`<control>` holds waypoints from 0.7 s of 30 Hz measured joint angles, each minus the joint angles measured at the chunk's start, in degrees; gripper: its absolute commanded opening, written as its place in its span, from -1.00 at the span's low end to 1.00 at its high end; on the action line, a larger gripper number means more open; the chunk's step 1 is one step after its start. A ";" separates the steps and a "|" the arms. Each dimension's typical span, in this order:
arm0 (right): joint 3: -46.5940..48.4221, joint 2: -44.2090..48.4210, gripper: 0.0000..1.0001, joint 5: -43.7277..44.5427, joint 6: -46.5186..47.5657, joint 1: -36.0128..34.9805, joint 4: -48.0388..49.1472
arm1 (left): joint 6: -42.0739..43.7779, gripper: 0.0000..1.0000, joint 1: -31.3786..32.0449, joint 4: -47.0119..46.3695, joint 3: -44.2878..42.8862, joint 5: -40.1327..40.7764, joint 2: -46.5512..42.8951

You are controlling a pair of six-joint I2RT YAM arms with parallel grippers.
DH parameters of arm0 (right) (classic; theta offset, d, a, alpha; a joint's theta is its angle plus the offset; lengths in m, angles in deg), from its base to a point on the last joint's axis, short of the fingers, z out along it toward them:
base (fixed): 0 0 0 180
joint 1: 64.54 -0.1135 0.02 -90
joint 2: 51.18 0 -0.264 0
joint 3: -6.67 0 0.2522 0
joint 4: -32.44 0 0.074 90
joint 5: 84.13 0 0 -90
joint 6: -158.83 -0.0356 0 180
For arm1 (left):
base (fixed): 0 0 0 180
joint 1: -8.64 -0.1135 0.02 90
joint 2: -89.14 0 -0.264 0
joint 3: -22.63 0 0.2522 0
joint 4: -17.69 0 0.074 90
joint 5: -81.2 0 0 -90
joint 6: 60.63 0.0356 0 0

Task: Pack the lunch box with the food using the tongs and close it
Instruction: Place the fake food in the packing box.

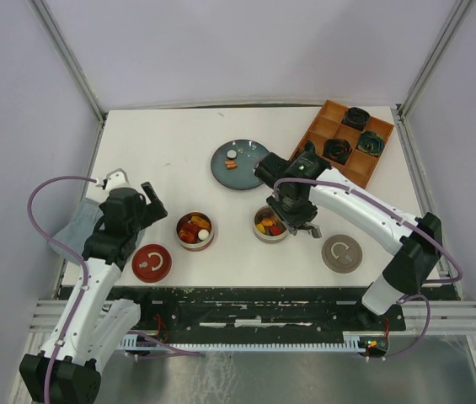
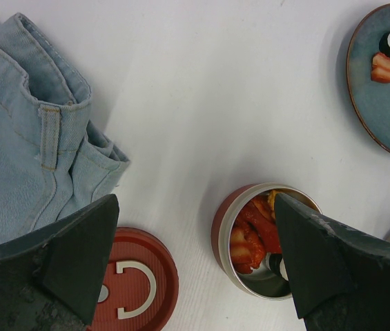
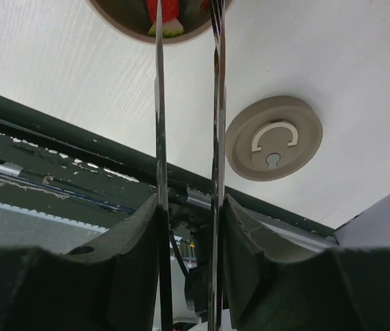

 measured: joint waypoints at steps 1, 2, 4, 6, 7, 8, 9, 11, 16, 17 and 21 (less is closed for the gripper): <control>-0.68 0.00 -0.10 -0.33 -0.55 -0.07 0.00 | -0.02 0.98 0.00 0.00 0.00 0.00 0.00; -1.33 0.00 -0.09 -0.55 -1.03 -0.15 -0.04 | -0.02 0.99 0.00 0.00 0.00 -0.02 0.00; -1.97 0.00 -0.08 -0.70 -1.75 -0.15 -0.17 | -0.02 0.99 0.00 0.00 0.00 -0.13 0.00; -2.21 -0.02 -0.08 -0.76 -2.32 -0.17 -0.20 | -0.02 0.99 0.00 0.00 0.00 -0.28 0.00; -2.23 -0.02 -0.06 -0.74 -2.58 -0.20 -0.17 | -0.02 0.99 0.00 0.00 0.02 -0.31 0.00; -2.23 -0.09 -0.06 -0.72 -3.02 -0.22 -0.15 | -0.02 0.99 0.00 -0.02 0.02 -0.33 0.00; -2.23 -0.17 -0.06 -0.68 -3.28 -0.22 -0.09 | -0.02 0.98 0.00 -0.02 0.02 -0.35 0.00; -2.23 -0.61 -0.06 -0.61 -3.74 -0.22 0.11 | -0.02 0.99 0.00 -0.02 0.02 -0.33 0.00; -2.23 -2.84 -0.06 -0.44 -4.90 -0.26 1.11 | -0.02 0.99 0.00 -0.02 0.04 -0.35 0.00; -2.23 -3.30 -0.06 -0.31 -5.05 -0.26 1.33 | -0.02 0.99 0.00 -0.02 0.04 -0.33 0.00; -2.23 -4.11 -0.08 -0.33 -5.35 -0.31 1.97 | -0.02 0.99 0.00 -0.02 0.13 -0.35 0.00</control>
